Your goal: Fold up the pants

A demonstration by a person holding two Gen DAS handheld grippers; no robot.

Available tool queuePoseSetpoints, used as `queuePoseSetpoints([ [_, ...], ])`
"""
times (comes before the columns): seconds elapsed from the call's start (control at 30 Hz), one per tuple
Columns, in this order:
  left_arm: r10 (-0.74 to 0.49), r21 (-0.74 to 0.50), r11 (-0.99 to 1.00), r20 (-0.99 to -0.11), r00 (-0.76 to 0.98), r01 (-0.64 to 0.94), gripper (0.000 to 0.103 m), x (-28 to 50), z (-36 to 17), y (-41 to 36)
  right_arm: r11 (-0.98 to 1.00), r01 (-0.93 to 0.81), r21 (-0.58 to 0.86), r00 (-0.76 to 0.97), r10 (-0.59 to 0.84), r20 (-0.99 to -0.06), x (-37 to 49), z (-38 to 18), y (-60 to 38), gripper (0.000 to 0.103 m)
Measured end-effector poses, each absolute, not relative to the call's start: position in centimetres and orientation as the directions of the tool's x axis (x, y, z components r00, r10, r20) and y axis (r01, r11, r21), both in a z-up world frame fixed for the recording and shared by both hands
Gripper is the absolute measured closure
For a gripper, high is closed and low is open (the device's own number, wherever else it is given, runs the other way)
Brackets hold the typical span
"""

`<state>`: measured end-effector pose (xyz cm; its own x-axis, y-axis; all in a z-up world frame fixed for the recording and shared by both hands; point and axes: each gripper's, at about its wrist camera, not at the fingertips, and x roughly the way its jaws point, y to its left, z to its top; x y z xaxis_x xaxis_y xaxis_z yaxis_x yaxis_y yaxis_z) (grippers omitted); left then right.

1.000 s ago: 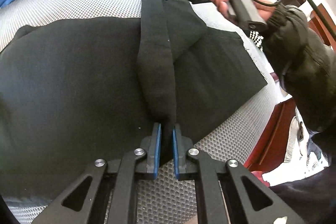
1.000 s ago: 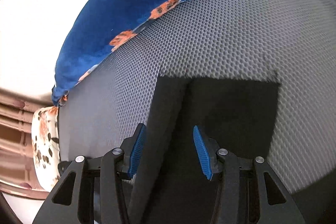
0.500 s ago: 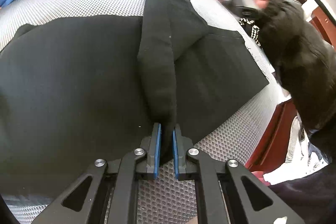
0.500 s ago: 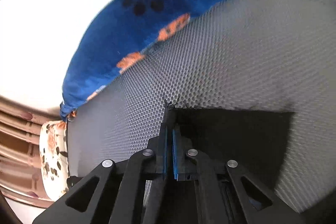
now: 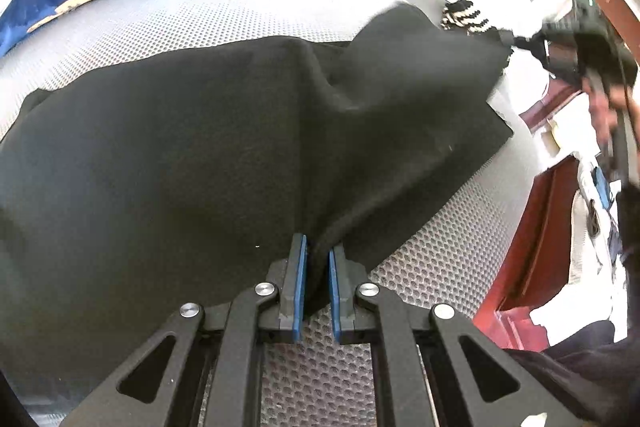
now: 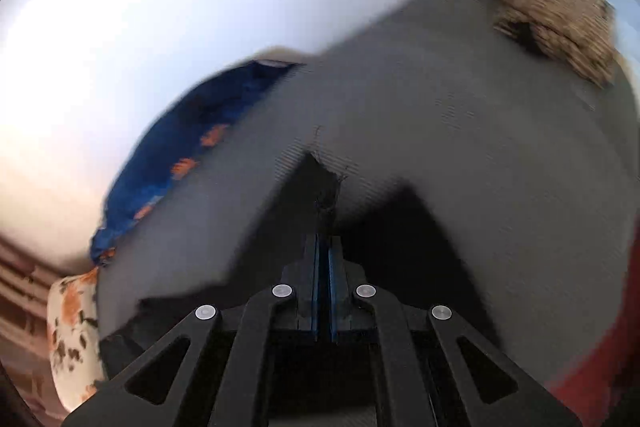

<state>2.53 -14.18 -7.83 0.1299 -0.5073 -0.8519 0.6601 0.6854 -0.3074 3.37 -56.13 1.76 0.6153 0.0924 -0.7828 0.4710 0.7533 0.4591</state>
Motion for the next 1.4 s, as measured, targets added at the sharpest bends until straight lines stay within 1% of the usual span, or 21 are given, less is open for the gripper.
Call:
queuePoseSetpoints([
  [0.17, -0.485, -0.266, 0.634, -0.868, 0.105, 0.726, 0.094, 2.3, -7.6, -14.9, 0.671, 0.620, 0.407, 0.494, 0.070, -0.867, -2.2, -4.7, -58.1, 0.099],
  [0.23, -0.480, -0.261, 0.628, -0.871, 0.101, 0.733, 0.094, 2.3, -7.4, -15.1, 0.662, 0.637, 0.395, 0.478, 0.062, -0.876, -3.1, -5.8, -58.3, 0.099],
  [0.4, -0.483, -0.277, 0.609, -0.873, 0.070, 0.743, 0.094, 2.5, -7.1, -15.6, 0.636, 0.639, 0.432, 0.529, 0.045, -0.848, -4.8, -4.6, -59.0, 0.100],
  [0.5, -0.489, -0.282, 0.582, -0.871, 0.051, 0.763, 0.091, 2.3, -7.1, -15.6, 0.648, 0.648, 0.400, 0.511, 0.019, -0.859, -5.2, -4.5, -58.9, 0.100],
  [0.57, -0.488, -0.288, 0.579, -0.872, 0.041, 0.763, 0.089, 2.4, -7.2, -15.4, 0.637, 0.660, 0.398, 0.495, 0.030, -0.868, -5.4, -5.3, -59.2, 0.099],
  [0.63, -0.511, -0.329, 0.579, -0.859, 0.018, 0.746, 0.089, 2.8, -7.0, -15.0, 0.645, 0.661, 0.384, 0.483, 0.026, -0.875, -5.1, -5.9, -58.9, 0.099],
  [0.7, -0.529, -0.363, 0.591, -0.849, 0.006, 0.720, 0.085, 3.4, -6.8, -14.1, 0.640, 0.670, 0.377, 0.465, 0.034, -0.885, -4.8, -6.6, -58.6, 0.099],
  [0.73, -0.542, -0.387, 0.597, -0.840, -0.003, 0.703, 0.085, 3.7, -6.7, -13.5, 0.651, 0.674, 0.351, 0.444, 0.023, -0.896, -4.8, -6.8, -58.6, 0.099],
  [0.77, -0.564, -0.414, 0.600, -0.826, -0.005, 0.685, 0.085, 4.1, -6.2, -12.7, 0.648, 0.682, 0.339, 0.437, 0.010, -0.899, -4.7, -6.9, -58.6, 0.096],
  [0.8, -0.577, -0.424, 0.599, -0.817, 0.000, 0.679, 0.084, 4.3, -5.8, -12.2, 0.641, 0.682, 0.352, 0.446, 0.017, -0.895, -4.8, -6.8, -58.8, 0.089],
  [0.83, -0.591, -0.430, 0.602, -0.806, 0.015, 0.673, 0.082, 4.7, -5.3, -11.6, 0.638, 0.684, 0.355, 0.443, 0.023, -0.896, -4.9, -6.8, -59.1, 0.088],
  [0.9, -0.612, -0.429, 0.623, -0.788, 0.067, 0.655, 0.072, 5.5, -4.3, -10.1, 0.649, 0.692, 0.316, 0.418, -0.004, -0.908, -5.1, -6.1, -59.6, 0.086],
  [0.93, -0.616, -0.419, 0.648, -0.779, 0.114, 0.637, 0.068, 6.2, -3.7, -9.2, 0.664, 0.683, 0.304, 0.426, -0.024, -0.904, -5.1, -5.4, -59.8, 0.086],
  [0.97, -0.604, -0.396, 0.676, -0.781, 0.158, 0.621, 0.063, 6.8, -3.4, -8.7, 0.675, 0.674, 0.300, 0.435, -0.034, -0.900, -5.0, -4.8, -60.0, 0.086],
  [1.0, -0.587, -0.371, 0.700, -0.786, 0.195, 0.610, 0.061, 7.4, -3.2, -8.5, 0.688, 0.662, 0.298, 0.440, -0.035, -0.897, -4.5, -4.2, -60.3, 0.086],
  [1.1, -0.535, -0.321, 0.754, -0.806, 0.254, 0.573, 0.061, 9.1, -3.5, -8.3, 0.743, 0.594, 0.307, 0.478, -0.019, -0.878, -1.7, -2.4, -60.9, 0.086],
  [1.17, -0.509, -0.312, 0.789, -0.815, 0.277, 0.529, 0.061, 10.3, -4.0, -7.9, 0.791, 0.527, 0.310, 0.489, 0.016, -0.872, 1.5, -1.9, -60.9, 0.086],
  [1.33, -0.461, -0.299, 0.841, -0.833, 0.306, 0.451, 0.061, 11.7, -5.0, -6.2, 0.843, 0.440, 0.310, 0.464, 0.082, -0.882, 8.3, -2.8, -61.0, 0.086],
  [1.4, -0.439, -0.292, 0.859, -0.843, 0.312, 0.420, 0.061, 12.2, -5.4, -5.6, 0.860, 0.423, 0.286, 0.441, 0.081, -0.894, 10.6, -3.6, -60.9, 0.086],
])
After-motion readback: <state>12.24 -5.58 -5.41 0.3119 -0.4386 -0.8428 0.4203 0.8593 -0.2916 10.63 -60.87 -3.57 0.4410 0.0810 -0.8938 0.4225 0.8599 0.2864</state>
